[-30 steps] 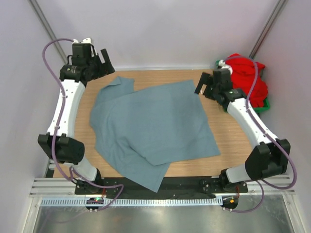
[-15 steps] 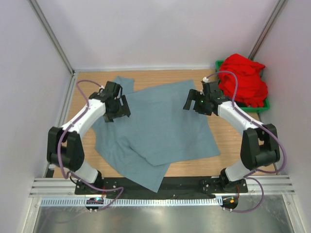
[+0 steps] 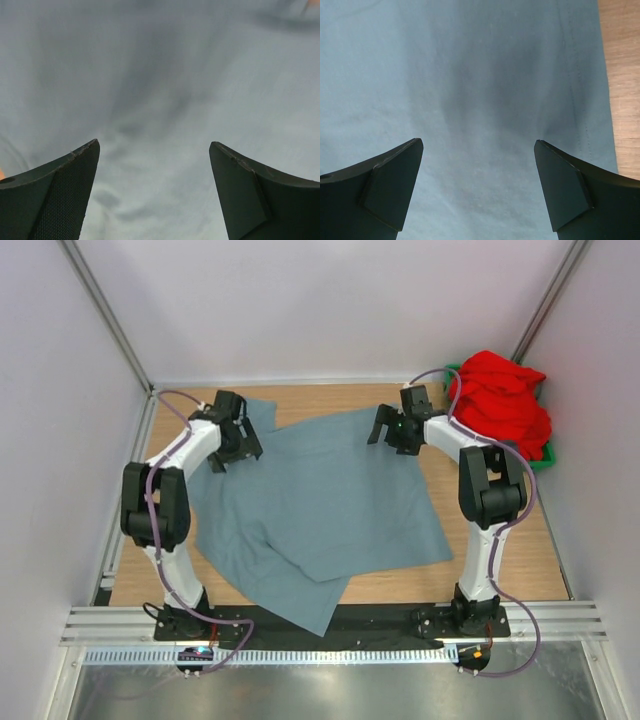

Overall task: Fold and stack the t-shirts
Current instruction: Flatten the tshirt out

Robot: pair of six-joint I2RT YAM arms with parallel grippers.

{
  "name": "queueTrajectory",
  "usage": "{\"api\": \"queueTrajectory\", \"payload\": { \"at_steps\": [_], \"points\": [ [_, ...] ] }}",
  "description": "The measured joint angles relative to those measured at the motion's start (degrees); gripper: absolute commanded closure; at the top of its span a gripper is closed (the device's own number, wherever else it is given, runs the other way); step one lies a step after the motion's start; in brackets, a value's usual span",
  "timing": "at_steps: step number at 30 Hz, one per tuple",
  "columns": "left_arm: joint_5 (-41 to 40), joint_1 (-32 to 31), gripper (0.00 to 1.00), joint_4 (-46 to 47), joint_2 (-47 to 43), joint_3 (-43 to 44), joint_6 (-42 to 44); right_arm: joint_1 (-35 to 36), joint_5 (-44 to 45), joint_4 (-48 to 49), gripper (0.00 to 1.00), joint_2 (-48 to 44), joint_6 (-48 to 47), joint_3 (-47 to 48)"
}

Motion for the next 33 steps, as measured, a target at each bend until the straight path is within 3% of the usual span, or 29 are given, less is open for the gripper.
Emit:
{"api": "queueTrajectory", "payload": {
  "at_steps": [6,9,12,20,33],
  "points": [
    [-0.96,5.38,0.22,-1.84,17.66,27.47,2.60,-0.07,1.09,4.39,0.02,-1.05,1.51,-4.85],
    [-0.90,5.70,0.25,-2.97,28.15,43.41,2.97,0.42,1.36,8.66,0.02,-4.09,3.63,-10.54],
    [-0.48,5.42,0.25,-4.22,35.65,52.87,2.82,1.68,1.86,11.69,0.02,-5.29,4.85,-13.09],
    [0.61,5.07,0.28,-4.46,39.21,50.75,2.25,3.56,2.05,26.32,0.03,-7.43,6.36,-21.62],
    [-0.70,5.27,0.27,-1.49,44.06,59.06,5.11,3.58,1.55,45.51,0.03,-9.94,7.72,-33.46]
  ]
}}
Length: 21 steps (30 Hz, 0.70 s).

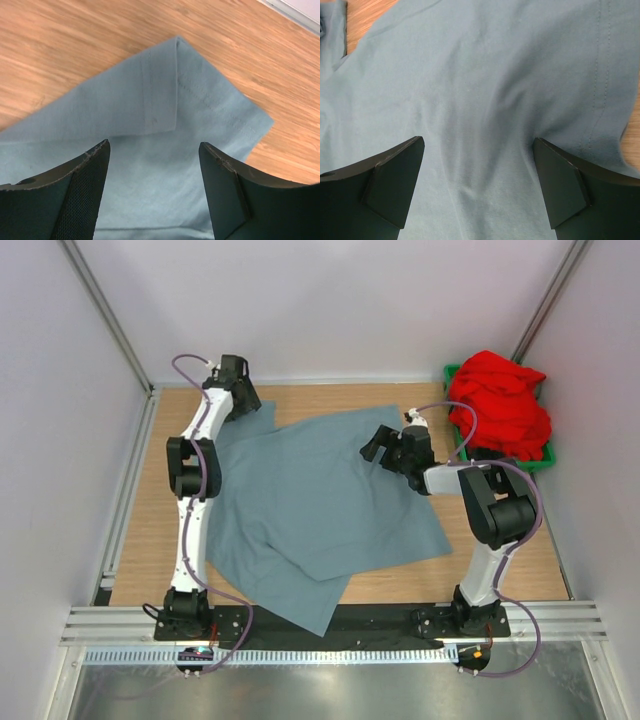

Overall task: Fold and stack the t-shirts
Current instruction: Flatten the tshirt out

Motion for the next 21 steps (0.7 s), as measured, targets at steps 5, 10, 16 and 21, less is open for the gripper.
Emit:
{"api": "queueTrajectory", "payload": {
  "at_steps": [5,10,16,21],
  "points": [
    [-0.79,0.26,0.27,1.84,1.64,1.01,0.39,0.00,-2.40,2.27,0.00,0.55,0.04,-0.48],
    [-1.33,0.48,0.26,3.26,1.95,1.03,0.42,0.00,-4.39,3.63,0.00,1.99,0.07,0.52],
    [-1.70,1.79,0.24,5.20,3.04,2.38,0.42,0.00,-5.33,4.20,0.00,2.73,0.09,1.14],
    [-1.31,4.83,0.18,8.63,4.81,4.83,0.37,0.00,-5.38,4.24,0.00,2.73,0.09,1.14]
  ]
}}
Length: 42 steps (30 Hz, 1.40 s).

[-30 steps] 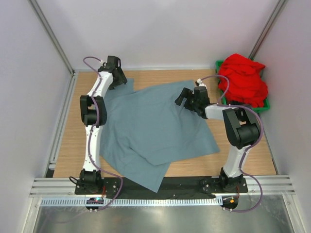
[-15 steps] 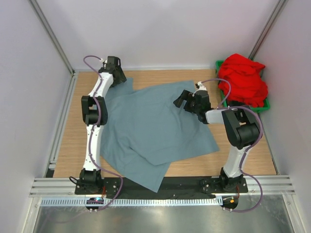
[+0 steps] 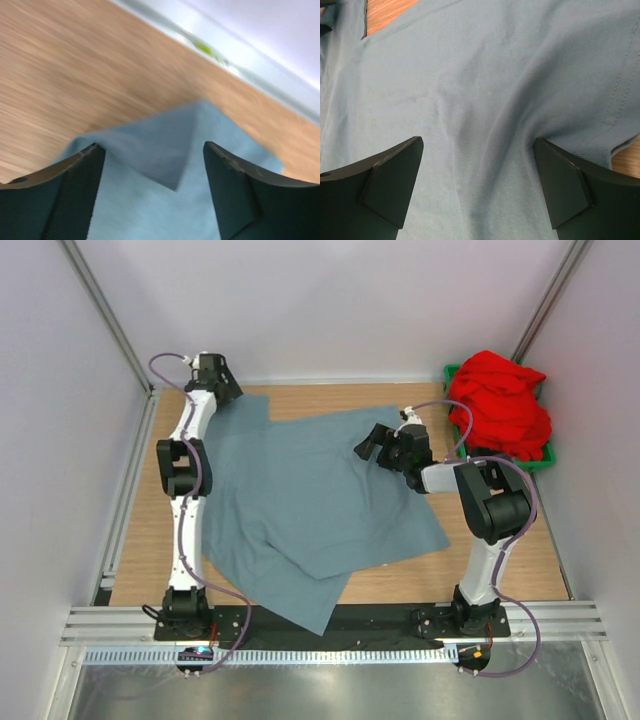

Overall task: Fold and stack the t-shirts
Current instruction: Flatten the tshirt out

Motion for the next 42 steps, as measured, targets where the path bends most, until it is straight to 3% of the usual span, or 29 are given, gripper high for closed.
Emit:
{"api": "queueTrajectory", "payload": {
  "at_steps": [4,9,12,17,21,24,28,34,42],
  "points": [
    [0.31,4.20,0.02,4.07,0.11,0.98,-0.15,0.00,0.00,0.07,0.00,0.00,0.00,0.00],
    [0.02,9.27,0.00,9.25,-0.42,2.75,-0.81,0.00,0.02,0.37,0.00,0.00,0.00,-0.13],
    [0.70,10.58,0.00,10.49,-3.82,-1.33,-2.56,0.00,0.04,1.60,0.00,-0.02,0.00,-0.83],
    [2.34,8.24,0.00,9.49,-20.22,-22.18,-7.45,0.11,0.02,5.49,0.00,-1.20,0.07,-4.22],
    [3.45,3.78,0.01,9.79,-40.15,-44.52,-11.34,0.22,-0.48,6.75,0.00,-3.98,0.22,-8.09],
    [5.07,1.53,0.01,9.77,-52.96,-59.25,-12.68,0.81,-0.26,3.28,0.00,-8.33,0.59,-11.13],
    [5.70,2.19,0.01,7.87,-63.43,-73.99,-12.24,2.93,0.48,-4.76,0.00,-14.73,1.16,-12.28],
    [6.16,2.95,0.00,3.76,-64.43,-83.34,-10.51,6.34,0.81,-14.03,0.00,-15.17,1.11,-3.56],
    [7.04,2.89,0.02,2.71,-56.52,-80.24,-10.03,5.53,0.61,-22.38,0.00,0.35,-1.68,17.51]
  ]
}}
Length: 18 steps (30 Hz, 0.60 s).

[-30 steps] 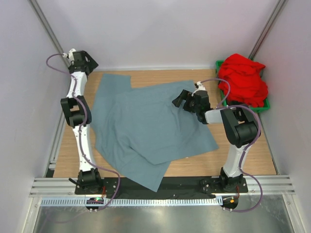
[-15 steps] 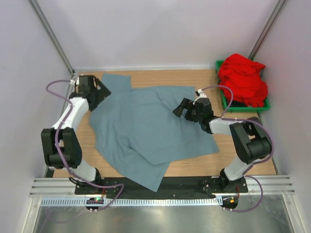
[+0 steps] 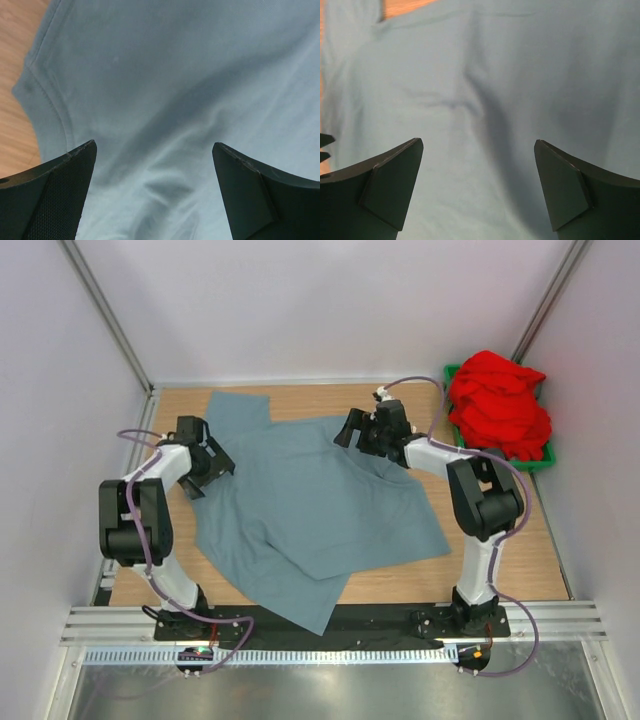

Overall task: Fold and stack the t-shirts
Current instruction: Flatten the tshirt out

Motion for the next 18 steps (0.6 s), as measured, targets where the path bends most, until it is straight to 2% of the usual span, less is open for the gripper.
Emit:
{"api": "queueTrajectory", "payload": {
  "at_steps": [4,10,14,18],
  "points": [
    [-0.39,-0.07,0.02,-0.22,6.54,3.96,0.15,-2.97,-1.97,-3.58,0.00,8.24,-0.66,5.79],
    [-1.90,-1.29,0.02,-3.37,13.99,13.90,0.87,-8.13,-2.73,-5.03,0.00,10.05,-0.85,8.90],
    [-3.23,-3.06,0.02,-5.25,20.41,23.02,1.36,-10.93,-2.99,-6.05,0.00,12.39,-0.70,12.39],
    [-4.17,-4.83,0.02,-8.74,28.41,35.74,2.71,-14.16,-3.89,-6.67,0.00,16.46,0.04,18.36]
  ]
}}
